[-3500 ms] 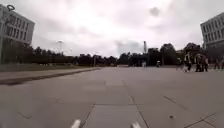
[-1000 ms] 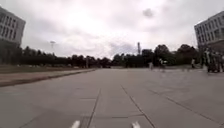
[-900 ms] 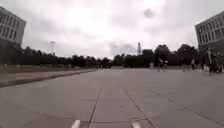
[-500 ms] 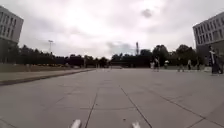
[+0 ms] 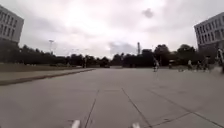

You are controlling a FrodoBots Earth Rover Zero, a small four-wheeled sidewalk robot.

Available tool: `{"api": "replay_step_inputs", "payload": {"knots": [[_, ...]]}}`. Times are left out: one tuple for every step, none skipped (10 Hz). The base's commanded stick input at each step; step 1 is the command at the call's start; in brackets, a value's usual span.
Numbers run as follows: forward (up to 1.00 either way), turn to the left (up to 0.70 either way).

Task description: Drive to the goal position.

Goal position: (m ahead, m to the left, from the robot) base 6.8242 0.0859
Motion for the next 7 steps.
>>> {"api": "replay_step_inputs", "payload": {"knots": [[1.0,0.0],[1.0,0.0],[1.0,0.0],[1.0,0.0],[1.0,0.0],[1.0,0.0],[1.0,0.0]]}}
